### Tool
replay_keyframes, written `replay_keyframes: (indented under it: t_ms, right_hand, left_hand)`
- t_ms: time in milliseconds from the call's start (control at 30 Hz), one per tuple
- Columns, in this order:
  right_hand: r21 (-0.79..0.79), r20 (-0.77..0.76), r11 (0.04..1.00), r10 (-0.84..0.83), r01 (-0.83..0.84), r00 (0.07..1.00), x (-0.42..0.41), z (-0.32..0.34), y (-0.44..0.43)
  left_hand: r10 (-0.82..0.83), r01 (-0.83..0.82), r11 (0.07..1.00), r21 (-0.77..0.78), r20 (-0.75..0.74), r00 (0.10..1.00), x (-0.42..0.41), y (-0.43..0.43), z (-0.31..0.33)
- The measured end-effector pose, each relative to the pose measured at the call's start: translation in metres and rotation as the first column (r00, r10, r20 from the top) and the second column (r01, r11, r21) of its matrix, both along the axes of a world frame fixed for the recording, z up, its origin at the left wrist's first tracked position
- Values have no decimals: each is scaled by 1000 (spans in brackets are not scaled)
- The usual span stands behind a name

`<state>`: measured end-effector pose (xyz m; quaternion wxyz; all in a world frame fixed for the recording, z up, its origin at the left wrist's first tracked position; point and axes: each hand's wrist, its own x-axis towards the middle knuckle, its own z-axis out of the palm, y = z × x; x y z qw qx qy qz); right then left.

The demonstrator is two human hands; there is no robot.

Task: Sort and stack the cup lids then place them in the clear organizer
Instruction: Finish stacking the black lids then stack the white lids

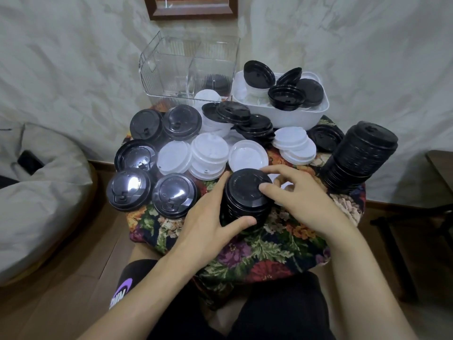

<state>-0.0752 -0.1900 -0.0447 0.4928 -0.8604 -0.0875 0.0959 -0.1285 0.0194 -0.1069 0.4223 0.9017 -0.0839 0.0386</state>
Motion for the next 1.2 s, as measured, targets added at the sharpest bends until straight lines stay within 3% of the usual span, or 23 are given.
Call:
replay_keyframes:
  t_ms: [267, 1200]
  right_hand:
    - [7, 27, 998, -68, 68, 997, -5, -14, 0]
    - [10, 9, 994, 109, -109, 994, -6, -21, -14]
  left_hand:
    - [-26, 25, 997, -70, -16, 1000, -1, 1, 1]
    - [-46, 46, 995, -89, -9, 999, -3, 2, 8]
